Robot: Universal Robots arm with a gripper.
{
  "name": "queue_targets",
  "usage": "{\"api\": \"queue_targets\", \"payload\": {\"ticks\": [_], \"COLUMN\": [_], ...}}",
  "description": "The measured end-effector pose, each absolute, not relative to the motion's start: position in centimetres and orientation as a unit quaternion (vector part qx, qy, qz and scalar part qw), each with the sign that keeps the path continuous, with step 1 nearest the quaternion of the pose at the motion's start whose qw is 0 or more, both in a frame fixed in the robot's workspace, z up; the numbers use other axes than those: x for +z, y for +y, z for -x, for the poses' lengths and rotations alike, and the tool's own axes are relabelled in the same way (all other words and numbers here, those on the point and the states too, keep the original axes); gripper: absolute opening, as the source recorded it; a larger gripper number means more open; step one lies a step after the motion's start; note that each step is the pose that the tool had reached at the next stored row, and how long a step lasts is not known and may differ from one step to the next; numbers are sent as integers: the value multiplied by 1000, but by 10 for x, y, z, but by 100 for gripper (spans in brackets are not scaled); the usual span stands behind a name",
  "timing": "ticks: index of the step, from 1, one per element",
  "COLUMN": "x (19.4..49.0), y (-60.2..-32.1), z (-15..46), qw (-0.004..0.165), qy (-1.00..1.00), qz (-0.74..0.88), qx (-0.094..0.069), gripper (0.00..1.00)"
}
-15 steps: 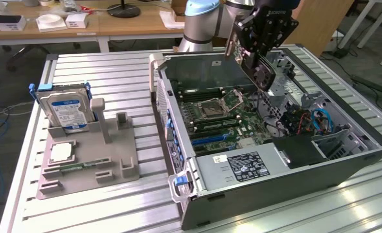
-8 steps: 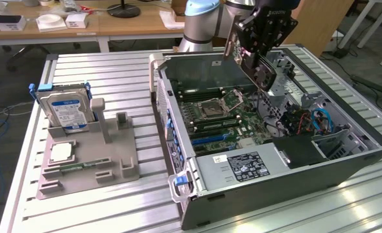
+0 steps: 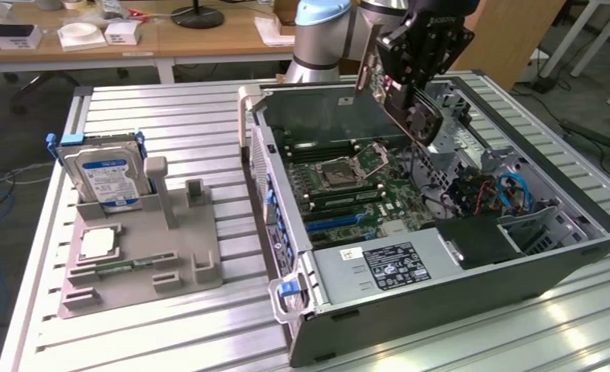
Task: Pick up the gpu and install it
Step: 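Insert the gpu into the slot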
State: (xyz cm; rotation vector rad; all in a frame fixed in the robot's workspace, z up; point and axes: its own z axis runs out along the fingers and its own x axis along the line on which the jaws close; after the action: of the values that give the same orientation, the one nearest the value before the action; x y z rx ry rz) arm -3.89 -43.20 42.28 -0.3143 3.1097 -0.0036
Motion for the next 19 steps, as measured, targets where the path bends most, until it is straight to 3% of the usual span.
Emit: {"api": "queue_targets", "payload": {"ticks": [19], "x": [423], "y": [-432], "z": [39], "qw": [8], "qy": [987], "qz": [159], "qx": [-1], "gripper": [27]}}
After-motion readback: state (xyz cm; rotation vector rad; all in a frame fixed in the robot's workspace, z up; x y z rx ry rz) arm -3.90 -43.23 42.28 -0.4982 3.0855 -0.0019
